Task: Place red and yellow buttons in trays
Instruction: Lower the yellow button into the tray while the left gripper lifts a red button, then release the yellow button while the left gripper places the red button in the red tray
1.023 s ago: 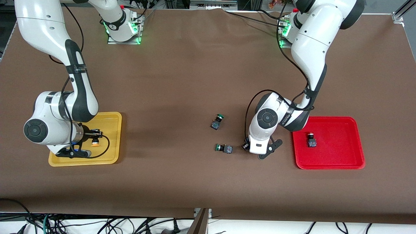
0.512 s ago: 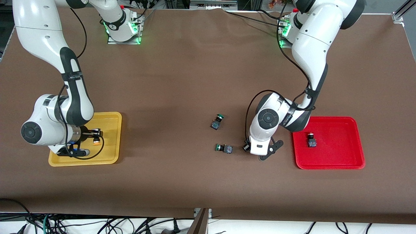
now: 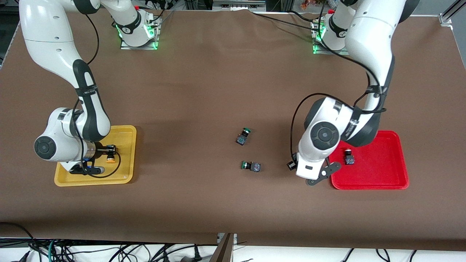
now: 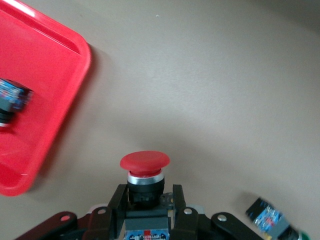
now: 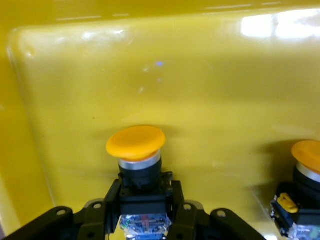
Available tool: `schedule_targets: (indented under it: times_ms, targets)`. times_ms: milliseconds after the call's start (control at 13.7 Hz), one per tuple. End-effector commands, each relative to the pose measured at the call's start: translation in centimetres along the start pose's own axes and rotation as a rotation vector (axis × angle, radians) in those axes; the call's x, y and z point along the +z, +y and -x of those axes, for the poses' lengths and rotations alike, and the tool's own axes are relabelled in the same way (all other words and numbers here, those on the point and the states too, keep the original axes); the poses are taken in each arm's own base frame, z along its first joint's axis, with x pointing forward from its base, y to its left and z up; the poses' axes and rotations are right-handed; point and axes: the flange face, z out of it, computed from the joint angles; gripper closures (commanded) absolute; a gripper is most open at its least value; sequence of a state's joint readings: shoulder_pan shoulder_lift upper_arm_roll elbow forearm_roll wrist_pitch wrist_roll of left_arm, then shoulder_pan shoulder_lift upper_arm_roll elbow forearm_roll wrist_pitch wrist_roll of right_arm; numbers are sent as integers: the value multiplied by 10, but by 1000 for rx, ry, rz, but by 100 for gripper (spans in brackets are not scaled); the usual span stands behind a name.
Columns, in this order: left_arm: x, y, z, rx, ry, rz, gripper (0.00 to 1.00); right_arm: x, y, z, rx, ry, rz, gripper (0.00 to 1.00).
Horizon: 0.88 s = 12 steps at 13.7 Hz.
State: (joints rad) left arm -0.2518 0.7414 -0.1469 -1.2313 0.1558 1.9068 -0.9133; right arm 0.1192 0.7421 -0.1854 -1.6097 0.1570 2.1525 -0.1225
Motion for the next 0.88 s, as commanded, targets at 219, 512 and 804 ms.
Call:
schedule_targets:
  times_ms: [219,512,804]
  targets:
    - [-13,-124,-50,305,-135,-32,100,-60,-1,2,-30,57,-25,0]
    - [17,-223,-101,437,-153,-42,100,-137,-6,11,-50,68,-28,0]
    - [82,-299,-111,548,-55,-14,100,-220,-14,38,-77,67,-17,0]
